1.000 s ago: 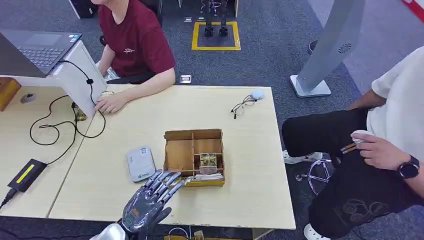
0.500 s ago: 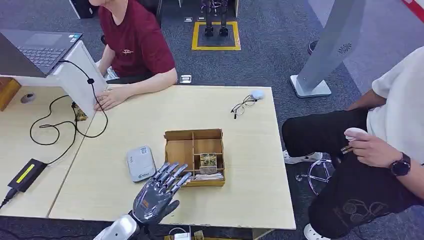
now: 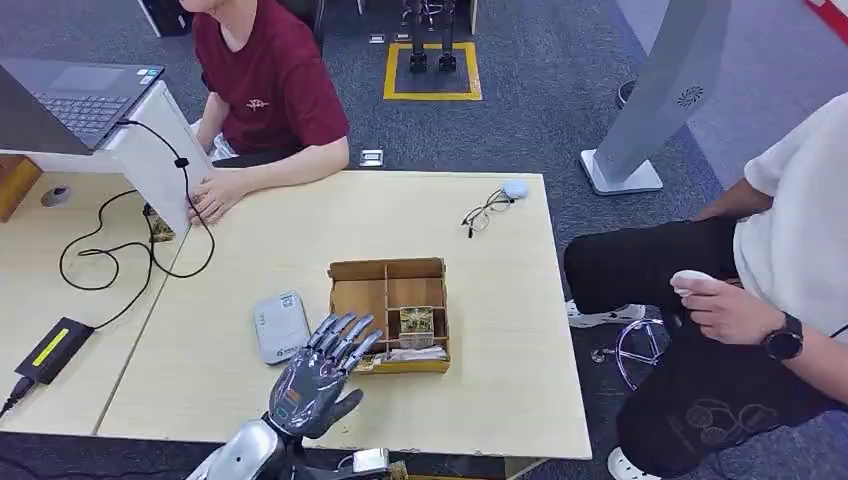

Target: Pass the card to the sensor for recognition and then transmit it.

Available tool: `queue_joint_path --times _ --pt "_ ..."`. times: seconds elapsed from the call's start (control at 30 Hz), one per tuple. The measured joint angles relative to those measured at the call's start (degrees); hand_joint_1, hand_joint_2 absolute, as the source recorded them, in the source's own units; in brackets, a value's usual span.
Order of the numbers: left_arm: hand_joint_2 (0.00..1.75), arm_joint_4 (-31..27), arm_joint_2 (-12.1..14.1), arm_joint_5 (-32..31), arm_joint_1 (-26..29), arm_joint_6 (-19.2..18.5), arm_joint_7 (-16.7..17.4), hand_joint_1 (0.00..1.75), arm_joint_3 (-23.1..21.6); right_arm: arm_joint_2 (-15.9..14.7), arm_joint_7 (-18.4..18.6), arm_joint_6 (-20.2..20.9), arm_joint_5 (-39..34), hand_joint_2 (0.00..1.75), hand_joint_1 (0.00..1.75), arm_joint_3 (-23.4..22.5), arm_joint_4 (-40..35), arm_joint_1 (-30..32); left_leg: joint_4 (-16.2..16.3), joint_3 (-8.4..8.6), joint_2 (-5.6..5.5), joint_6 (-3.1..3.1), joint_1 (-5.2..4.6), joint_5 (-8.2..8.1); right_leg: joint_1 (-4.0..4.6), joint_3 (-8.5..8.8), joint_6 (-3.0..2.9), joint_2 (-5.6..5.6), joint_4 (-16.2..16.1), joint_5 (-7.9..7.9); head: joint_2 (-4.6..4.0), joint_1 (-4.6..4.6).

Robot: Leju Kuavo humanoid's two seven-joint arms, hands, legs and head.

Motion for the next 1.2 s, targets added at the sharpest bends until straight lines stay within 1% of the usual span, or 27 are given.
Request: queue_joint_path --times 0.13,0.23,0.47,0.5,0.53,0.57,0.7,0.73,0.77,0.83,1.2 --pt "1.75 0.28 -0.48 0.50 -0.25 0.04 0.35 0.00 0.31 0.02 0.48 0.00 0.07 1.75 0.00 0.00 0.00 -0.01 0.00 0.00 0.00 0.00 0.00 0.00 0.00 0.01 0.00 0.00 0.00 0.00 0.00 0.00" --pt "1.75 1.16 -0.87 -0.37 -0.99 0.04 1.38 0.00 0.96 0.07 0.48 0.00 0.09 1.75 0.00 0.00 0.00 -0.04 0.00 0.00 0.00 0.02 0.00 0.02 0.00 0.01 0.00 0.00 0.00 0.01 0.00 -0.02" --pt "1.75 5.03 -1.44 -1.46 -1.80 0.11 2.36 0.00 2.38 0.09 0.39 0.17 0.79 1.75 0.00 0.00 -0.02 -0.09 0.00 0.00 0.00 0.02 0.00 0.02 0.00 0.01 0.00 0.01 0.00 0.01 0.00 0.00" --pt "1.75 5.42 -1.44 -1.37 -1.80 0.20 2.36 0.68 2.60 0.07 0.39 0.18 0.81 1.75 0.00 0.00 -0.02 -0.09 0.00 0.00 0.00 0.02 0.00 0.02 0.00 0.00 0.00 0.01 0.00 0.01 0.00 -0.02" --pt "1.75 5.73 -1.49 -1.22 -1.80 0.28 2.34 1.71 2.75 0.09 0.39 0.20 0.88 1.75 0.00 0.00 -0.02 -0.10 0.00 0.00 0.00 0.02 0.00 0.02 0.00 0.00 0.00 0.01 0.00 0.01 0.00 0.00" --pt "1.75 6.06 -1.66 -0.98 -1.80 0.33 2.25 1.75 2.89 0.07 0.39 0.22 1.01 1.75 0.00 0.00 -0.02 -0.09 0.00 0.00 0.00 0.02 0.00 0.02 0.00 0.00 0.00 0.00 0.00 0.00 0.00 0.00" --pt "1.75 7.52 -2.21 -0.02 -1.94 -0.31 2.25 1.75 3.80 0.09 0.24 0.24 1.07 1.75 0.00 0.00 -0.02 -0.10 0.00 -0.01 0.00 0.02 0.00 0.02 0.00 0.00 0.00 0.01 0.00 0.01 0.00 0.00" --pt "1.75 8.07 -2.27 0.24 -2.05 -0.53 2.25 1.68 3.96 0.09 0.15 0.24 1.07 1.75 0.00 0.00 -0.02 -0.11 0.00 -0.01 0.00 0.02 0.00 0.02 0.00 0.00 0.00 0.00 0.00 0.01 0.00 0.00" --pt "1.75 8.39 -2.29 0.68 -2.05 -0.52 2.05 1.75 4.06 0.09 0.13 0.24 1.07 1.75 0.00 0.00 -0.02 -0.13 0.00 0.00 0.00 0.02 0.00 0.02 0.00 0.00 0.00 0.00 0.00 0.01 0.00 0.00" --pt "1.75 8.79 -2.36 1.51 -2.05 -0.50 1.90 1.75 4.24 0.07 0.13 0.22 1.07 1.75 0.00 0.00 -0.02 -0.13 0.00 0.00 0.00 0.02 0.00 0.02 0.00 0.01 0.00 0.00 0.00 0.01 0.00 0.00" --pt "1.75 9.07 -2.69 3.41 -2.79 -1.66 0.11 1.75 5.09 0.07 0.28 0.24 1.09 1.75 0.00 -0.02 -0.02 -0.13 0.00 0.01 -0.01 0.02 0.00 0.02 0.00 0.03 0.00 0.00 0.00 0.01 0.00 0.00"
